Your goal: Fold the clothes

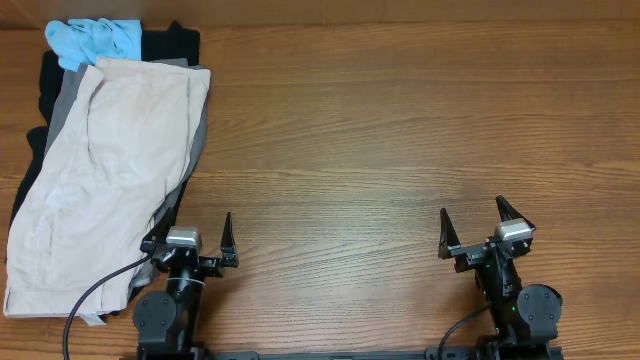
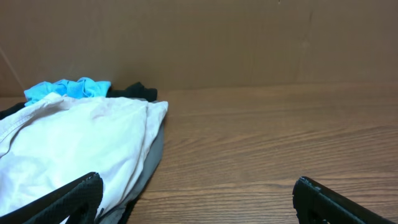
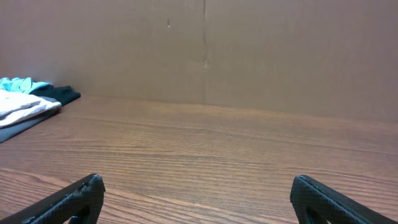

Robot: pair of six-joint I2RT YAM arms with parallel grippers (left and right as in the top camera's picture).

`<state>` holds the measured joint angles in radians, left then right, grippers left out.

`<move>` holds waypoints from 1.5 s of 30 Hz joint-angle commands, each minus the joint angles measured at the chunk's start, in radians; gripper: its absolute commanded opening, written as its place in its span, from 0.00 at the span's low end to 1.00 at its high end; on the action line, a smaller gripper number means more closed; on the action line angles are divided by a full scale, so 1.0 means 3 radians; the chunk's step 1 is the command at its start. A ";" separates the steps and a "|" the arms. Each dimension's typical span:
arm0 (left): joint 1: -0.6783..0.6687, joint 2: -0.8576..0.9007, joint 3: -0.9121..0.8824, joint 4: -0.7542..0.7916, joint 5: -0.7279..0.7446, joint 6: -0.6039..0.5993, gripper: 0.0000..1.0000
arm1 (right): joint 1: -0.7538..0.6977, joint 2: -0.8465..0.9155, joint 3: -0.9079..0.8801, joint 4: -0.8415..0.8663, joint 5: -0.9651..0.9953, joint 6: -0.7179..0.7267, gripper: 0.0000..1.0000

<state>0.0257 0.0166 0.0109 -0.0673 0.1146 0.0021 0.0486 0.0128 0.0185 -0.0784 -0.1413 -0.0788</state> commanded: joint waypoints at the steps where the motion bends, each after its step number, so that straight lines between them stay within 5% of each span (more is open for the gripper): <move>1: -0.0019 -0.0039 -0.0020 0.0000 -0.0047 -0.0017 1.00 | 0.0027 -0.0033 -0.0036 0.0019 0.0033 0.0024 1.00; 45: -0.0019 -0.0039 -0.0020 0.0006 -0.0076 0.0006 1.00 | 0.0027 -0.0033 -0.0034 0.0014 0.0151 -0.0003 1.00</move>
<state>0.0257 0.0166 0.0109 -0.0673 0.1104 0.0021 0.0486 0.0128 0.0185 -0.0776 -0.1116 -0.0788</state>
